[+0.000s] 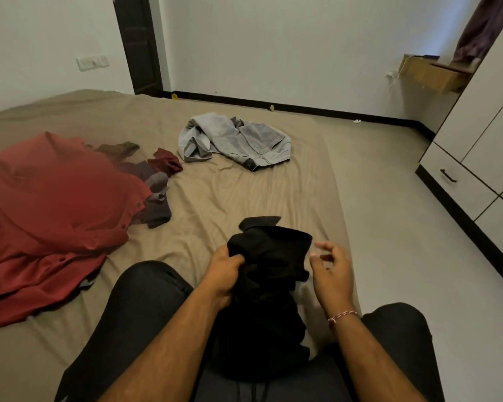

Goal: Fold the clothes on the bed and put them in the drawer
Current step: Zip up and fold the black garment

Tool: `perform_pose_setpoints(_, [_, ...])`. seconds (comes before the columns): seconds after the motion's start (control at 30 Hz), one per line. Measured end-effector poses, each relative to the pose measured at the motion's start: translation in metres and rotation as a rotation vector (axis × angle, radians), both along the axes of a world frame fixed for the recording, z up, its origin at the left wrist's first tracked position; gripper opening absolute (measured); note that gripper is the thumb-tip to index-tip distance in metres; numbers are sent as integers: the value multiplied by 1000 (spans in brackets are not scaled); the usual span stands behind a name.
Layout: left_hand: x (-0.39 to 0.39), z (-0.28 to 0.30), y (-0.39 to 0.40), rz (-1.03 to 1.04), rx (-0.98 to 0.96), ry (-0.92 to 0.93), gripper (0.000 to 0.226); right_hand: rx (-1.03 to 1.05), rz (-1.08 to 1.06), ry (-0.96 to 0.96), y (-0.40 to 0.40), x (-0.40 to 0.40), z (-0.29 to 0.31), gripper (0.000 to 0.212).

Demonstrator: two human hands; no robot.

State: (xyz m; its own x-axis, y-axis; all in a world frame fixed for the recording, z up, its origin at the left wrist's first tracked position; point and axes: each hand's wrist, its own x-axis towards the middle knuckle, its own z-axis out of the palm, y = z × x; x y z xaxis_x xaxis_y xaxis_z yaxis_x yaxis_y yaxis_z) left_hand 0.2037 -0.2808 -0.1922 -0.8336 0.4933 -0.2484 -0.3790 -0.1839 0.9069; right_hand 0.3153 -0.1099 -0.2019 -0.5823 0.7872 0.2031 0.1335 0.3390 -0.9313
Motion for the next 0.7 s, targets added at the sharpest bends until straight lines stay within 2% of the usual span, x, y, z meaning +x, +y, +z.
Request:
perform_pose_setpoints(0.1, [6,13,-6,-21,175,-11,30,92,161,-62,20,-3,13,64])
perform_pose_setpoints(0.13, [5,16,-8,-33,225,-23,28,47,276,-84,20,-4,23,68])
perform_pose_setpoints(0.17, [4,18,-8,-40,260,-37,25,-54,401,-89,16,-4,33,58])
perform_pose_setpoints(0.2, [3,18,-9,-35,270,-61,22,-186,518,-92,11,-4,39,36])
perform_pose_setpoints(0.23, [1,17,-8,-10,226,-64,20,-287,560,-85,5,-5,42,19])
perform_pose_setpoints(0.3, [-9,7,-8,118,-84,84,18,-369,412,-63,-8,-9,36,31])
perform_pose_setpoints(0.37, [-17,0,-13,342,-478,305,18,-483,202,15,-17,-15,24,28])
perform_pose_setpoints(0.4, [-20,-3,-17,409,-514,394,17,-534,144,61,-22,-17,20,26])
perform_pose_setpoints(0.43, [-19,0,-18,368,-417,424,11,-575,110,103,-27,-20,20,24])
perform_pose_setpoints(0.47, [-14,3,-17,219,-275,386,6,-617,117,155,-32,-21,22,22])
perform_pose_setpoints(0.5, [-5,9,-15,25,-165,310,16,-647,160,197,-37,-22,24,19])
perform_pose_setpoints(0.57, [16,12,-12,-284,-79,155,34,-626,358,225,-51,-20,34,14])
perform_pose_setpoints(0.63, [28,6,-11,-297,-14,32,42,-498,614,140,-59,-14,36,23])
perform_pose_setpoints(0.7, [26,3,-11,-136,7,-96,42,-429,826,10,-62,-5,30,37])
